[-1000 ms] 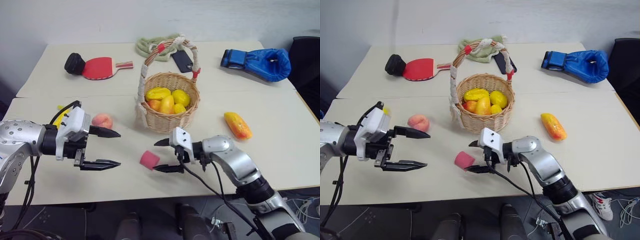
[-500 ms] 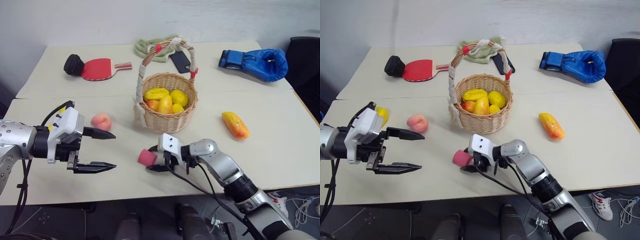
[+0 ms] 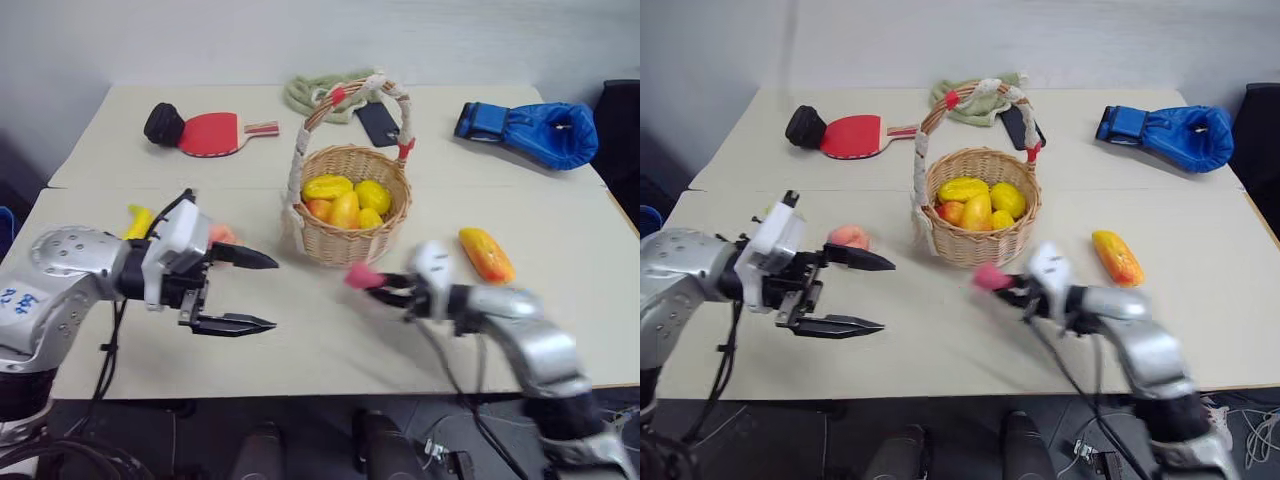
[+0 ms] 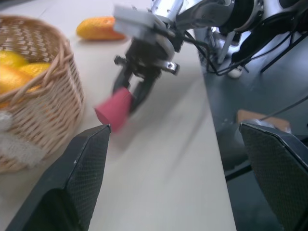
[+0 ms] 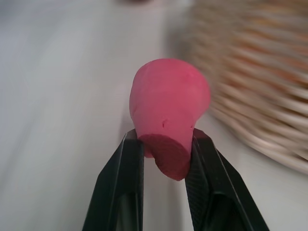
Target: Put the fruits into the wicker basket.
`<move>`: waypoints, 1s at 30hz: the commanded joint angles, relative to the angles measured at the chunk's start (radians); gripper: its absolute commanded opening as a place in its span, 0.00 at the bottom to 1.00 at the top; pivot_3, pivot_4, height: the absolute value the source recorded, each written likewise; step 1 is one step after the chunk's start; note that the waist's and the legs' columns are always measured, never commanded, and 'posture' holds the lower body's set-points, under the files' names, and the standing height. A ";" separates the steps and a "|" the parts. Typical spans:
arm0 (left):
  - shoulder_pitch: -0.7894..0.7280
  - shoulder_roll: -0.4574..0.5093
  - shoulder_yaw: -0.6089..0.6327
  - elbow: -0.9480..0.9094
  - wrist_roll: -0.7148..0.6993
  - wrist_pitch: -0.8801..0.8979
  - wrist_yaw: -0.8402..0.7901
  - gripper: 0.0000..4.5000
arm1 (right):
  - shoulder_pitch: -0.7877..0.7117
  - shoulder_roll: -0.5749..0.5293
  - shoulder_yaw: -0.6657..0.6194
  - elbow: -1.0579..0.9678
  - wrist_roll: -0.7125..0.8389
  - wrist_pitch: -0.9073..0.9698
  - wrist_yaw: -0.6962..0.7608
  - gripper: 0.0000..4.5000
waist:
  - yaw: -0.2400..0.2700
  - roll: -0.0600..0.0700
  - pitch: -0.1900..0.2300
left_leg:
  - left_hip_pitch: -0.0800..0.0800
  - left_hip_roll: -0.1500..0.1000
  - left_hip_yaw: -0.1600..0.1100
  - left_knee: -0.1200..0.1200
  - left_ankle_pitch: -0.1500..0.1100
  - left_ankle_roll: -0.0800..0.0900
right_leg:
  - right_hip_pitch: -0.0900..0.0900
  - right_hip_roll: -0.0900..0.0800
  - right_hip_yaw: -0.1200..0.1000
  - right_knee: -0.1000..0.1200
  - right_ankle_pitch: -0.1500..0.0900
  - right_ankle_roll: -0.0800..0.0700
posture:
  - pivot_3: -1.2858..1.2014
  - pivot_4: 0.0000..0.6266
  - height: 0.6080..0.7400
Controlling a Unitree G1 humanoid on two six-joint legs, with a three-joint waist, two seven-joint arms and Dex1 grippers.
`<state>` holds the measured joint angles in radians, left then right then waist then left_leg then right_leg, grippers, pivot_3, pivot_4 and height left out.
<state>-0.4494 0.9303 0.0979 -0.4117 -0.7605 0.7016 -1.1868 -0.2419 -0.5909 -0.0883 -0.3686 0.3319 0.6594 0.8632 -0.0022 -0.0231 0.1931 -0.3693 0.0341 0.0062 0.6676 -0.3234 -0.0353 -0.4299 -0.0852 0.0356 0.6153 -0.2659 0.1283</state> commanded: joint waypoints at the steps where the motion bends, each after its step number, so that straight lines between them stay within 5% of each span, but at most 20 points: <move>1: -0.077 -0.046 0.014 -0.007 -0.079 0.037 0.035 1.00 | 0.089 -0.060 -0.371 -0.093 0.137 0.153 -0.068 0.19 | 0.001 0.000 0.000 | 0.000 0.000 0.000 -0.001 0.000 0.000 | 0.000 0.000 0.000 -0.004 0.000 0.000 | 0.52 0.24 1.00; 4: -0.106 -0.074 -0.007 0.011 -0.058 0.023 0.042 1.00 | 0.147 -0.114 -0.559 0.034 0.072 0.140 -0.169 0.19 | -0.001 0.000 0.000 | 0.001 0.000 0.001 -0.001 0.000 0.000 | 0.001 0.000 0.001 -0.005 0.000 0.000 | 0.52 0.24 1.00; 14: -0.138 -0.106 -0.079 0.065 0.042 -0.055 0.022 1.00 | -0.056 -0.052 -0.496 0.561 -0.051 -0.010 -0.462 0.19 | -0.048 -0.003 0.001 | 0.015 -0.002 0.002 -0.005 0.001 0.002 | 0.006 0.007 0.014 -0.004 0.001 -0.001 | 0.52 0.24 1.00; 19: -0.162 -0.120 -0.056 0.064 0.019 -0.034 0.042 1.00 | -0.073 -0.082 -0.496 0.616 -0.028 -0.008 -0.460 0.53 | -0.050 -0.002 0.001 | 0.015 -0.003 0.003 -0.005 0.000 0.002 | 0.006 0.007 0.016 -0.005 0.003 0.002 | 0.52 0.24 1.00; 25: -0.137 -0.112 -0.023 0.048 0.014 -0.020 0.062 1.00 | -0.022 -0.157 -0.573 0.427 0.079 0.120 -0.408 0.97 | -0.048 -0.002 0.001 | 0.012 -0.003 0.004 -0.005 -0.001 0.002 | 0.003 0.007 0.017 -0.005 0.003 0.003 | 0.52 0.24 1.00; 30: -0.135 -0.112 0.027 0.046 -0.007 -0.001 0.109 1.00 | -0.057 -0.242 -0.600 0.235 0.229 0.236 -0.324 0.99 | -0.052 -0.002 0.001 | 0.013 -0.003 0.005 -0.004 -0.001 0.002 | 0.003 0.007 0.019 -0.005 0.004 0.004 | 0.52 0.24 1.00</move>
<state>-0.5774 0.8079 0.0755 -0.3412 -0.7421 0.6959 -1.0978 -0.2744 -0.7946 -0.6674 -0.0411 0.4865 0.8697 0.4912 -0.0546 -0.0253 0.1941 -0.3557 0.0313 0.0108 0.6633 -0.3240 -0.0329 -0.4266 -0.0772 0.0548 0.6103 -0.2618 0.1327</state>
